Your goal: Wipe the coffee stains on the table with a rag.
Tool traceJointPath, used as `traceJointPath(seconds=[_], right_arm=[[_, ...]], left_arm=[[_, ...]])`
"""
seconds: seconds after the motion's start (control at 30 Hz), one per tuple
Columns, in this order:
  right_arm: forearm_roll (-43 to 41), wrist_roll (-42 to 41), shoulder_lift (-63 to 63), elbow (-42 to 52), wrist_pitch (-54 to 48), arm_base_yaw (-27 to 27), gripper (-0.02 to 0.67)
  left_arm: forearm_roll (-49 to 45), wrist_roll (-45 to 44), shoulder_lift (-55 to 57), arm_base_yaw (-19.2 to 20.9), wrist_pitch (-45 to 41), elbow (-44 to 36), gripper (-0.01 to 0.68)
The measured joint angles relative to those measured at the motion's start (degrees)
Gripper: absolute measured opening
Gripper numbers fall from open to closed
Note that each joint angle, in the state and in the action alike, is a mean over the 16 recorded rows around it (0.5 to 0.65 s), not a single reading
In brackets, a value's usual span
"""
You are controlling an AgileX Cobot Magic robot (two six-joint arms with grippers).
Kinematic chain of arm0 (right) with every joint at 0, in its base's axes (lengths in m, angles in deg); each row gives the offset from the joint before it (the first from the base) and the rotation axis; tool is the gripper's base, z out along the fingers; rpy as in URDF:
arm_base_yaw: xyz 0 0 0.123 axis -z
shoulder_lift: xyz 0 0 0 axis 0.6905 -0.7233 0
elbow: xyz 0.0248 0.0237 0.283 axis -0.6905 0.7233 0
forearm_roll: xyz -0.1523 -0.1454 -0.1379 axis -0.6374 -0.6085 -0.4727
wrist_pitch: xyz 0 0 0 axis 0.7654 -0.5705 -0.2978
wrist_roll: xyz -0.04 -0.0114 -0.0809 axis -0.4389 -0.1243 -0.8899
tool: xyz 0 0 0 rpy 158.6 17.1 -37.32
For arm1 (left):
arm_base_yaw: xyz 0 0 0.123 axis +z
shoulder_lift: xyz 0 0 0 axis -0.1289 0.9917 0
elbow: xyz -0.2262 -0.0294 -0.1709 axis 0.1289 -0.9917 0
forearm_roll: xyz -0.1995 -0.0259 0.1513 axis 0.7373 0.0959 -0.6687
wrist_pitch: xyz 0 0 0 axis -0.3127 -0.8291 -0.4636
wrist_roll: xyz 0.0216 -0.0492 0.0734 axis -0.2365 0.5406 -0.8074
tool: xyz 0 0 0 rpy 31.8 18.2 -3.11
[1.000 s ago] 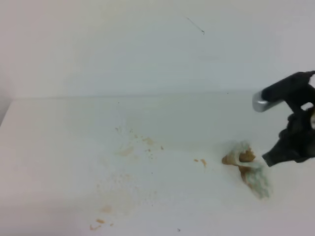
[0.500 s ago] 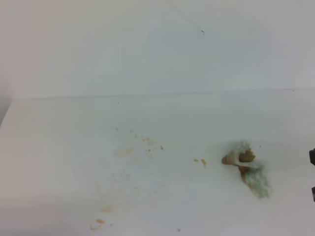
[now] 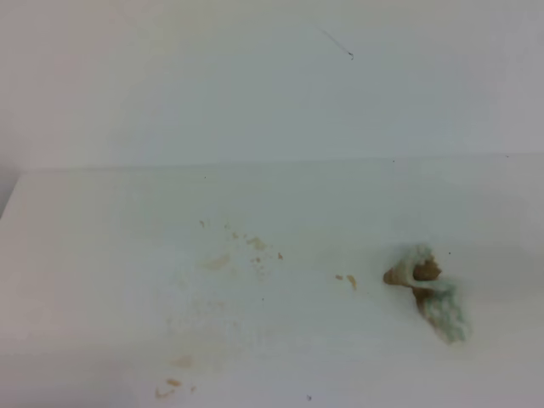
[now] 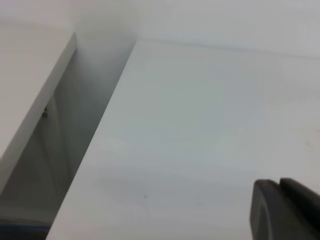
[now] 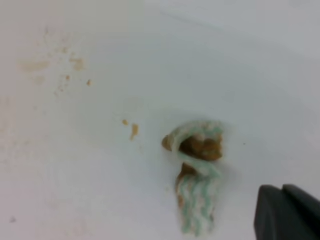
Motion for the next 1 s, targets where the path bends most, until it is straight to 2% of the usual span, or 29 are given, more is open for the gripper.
traceJointPath(seconds=[0.27, 0.6, 0.8, 1.0], right_arm=[[-2.0, 2.2, 15.7, 4.8, -0.7, 6.8, -0.003], [-1.6, 6.9, 37.5, 22.0, 0.0, 19.3, -0.003], [-1.5, 7.7, 44.9, 29.6, -1.6, 23.0, -0.003], [-1.6, 7.2, 47.4, 31.5, -4.0, 24.4, -0.003]], left_arm=[[0.0, 0.0, -0.2, 0.0, 0.0, -0.4, -0.003], [0.0, 0.0, -0.5, 0.0, 0.0, -0.7, -0.003], [0.0, 0.0, -0.5, -0.1, 0.0, -0.8, -0.003], [0.0, 0.0, -0.5, -0.1, 0.0, -0.8, -0.002]])
